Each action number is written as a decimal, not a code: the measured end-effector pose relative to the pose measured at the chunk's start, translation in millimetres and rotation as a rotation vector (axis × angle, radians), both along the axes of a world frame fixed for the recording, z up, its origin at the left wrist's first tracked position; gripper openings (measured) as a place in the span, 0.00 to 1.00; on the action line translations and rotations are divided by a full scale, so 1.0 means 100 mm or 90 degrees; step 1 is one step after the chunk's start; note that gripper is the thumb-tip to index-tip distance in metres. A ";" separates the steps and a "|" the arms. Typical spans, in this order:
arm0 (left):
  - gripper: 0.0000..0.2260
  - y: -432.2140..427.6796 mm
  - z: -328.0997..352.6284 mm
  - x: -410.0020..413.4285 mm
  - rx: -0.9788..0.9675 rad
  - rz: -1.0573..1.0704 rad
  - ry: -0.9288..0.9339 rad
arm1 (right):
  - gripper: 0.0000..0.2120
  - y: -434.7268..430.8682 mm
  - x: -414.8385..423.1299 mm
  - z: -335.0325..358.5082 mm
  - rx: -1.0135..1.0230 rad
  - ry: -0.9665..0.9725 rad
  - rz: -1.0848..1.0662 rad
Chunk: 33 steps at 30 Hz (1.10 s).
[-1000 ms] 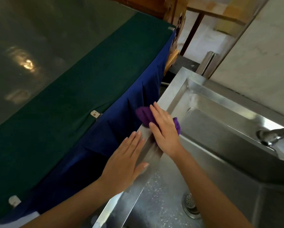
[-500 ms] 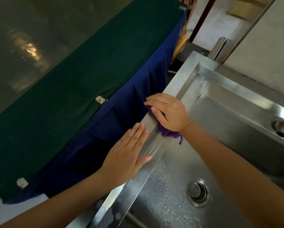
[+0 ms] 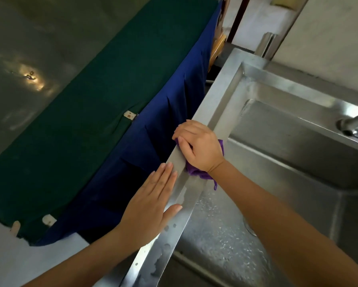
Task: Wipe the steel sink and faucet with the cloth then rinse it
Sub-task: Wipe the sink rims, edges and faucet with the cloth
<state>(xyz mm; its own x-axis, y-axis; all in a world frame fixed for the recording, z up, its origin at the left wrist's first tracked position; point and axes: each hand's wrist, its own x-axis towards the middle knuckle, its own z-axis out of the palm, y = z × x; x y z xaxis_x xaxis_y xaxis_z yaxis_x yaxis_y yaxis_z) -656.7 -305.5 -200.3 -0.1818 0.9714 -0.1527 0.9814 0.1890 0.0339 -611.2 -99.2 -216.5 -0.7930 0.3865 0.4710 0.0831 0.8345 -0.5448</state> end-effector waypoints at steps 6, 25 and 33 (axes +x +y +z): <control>0.30 -0.37 -0.02 0.03 0.015 0.003 -0.022 | 0.12 -0.48 0.06 0.00 -0.033 0.016 -0.033; 0.30 -1.60 0.02 0.26 0.027 0.032 -0.054 | 0.14 -1.86 0.27 0.00 -0.068 0.049 -0.091; 0.30 -2.07 0.00 0.40 0.029 0.063 -0.053 | 0.15 -2.29 0.38 0.03 -0.072 0.029 -0.049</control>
<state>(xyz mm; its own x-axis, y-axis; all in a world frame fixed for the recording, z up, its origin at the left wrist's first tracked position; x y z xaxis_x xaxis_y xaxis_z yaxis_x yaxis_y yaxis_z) -616.5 -512.9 -200.1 -0.2652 0.9558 -0.1269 0.9517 0.2806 0.1249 -573.2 -328.2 -213.1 -0.7378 0.4978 0.4558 0.1167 0.7593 -0.6402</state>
